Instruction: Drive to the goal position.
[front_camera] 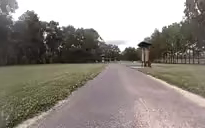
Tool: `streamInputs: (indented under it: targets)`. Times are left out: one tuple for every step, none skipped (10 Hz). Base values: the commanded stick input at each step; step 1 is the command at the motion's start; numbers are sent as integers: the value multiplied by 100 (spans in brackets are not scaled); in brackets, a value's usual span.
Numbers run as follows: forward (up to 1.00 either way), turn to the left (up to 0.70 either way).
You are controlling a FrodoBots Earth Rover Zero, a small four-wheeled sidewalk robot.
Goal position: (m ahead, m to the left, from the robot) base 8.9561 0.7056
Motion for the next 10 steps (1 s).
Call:
streamInputs:
  targets:
    - [70, 0]
    - [70, 0]
    - [70, 0]
    - [70, 0]
    - [70, 0]
    - [70, 0]
    - [70, 0]
    - [70, 0]
    - [70, 0]
    - [70, 0]
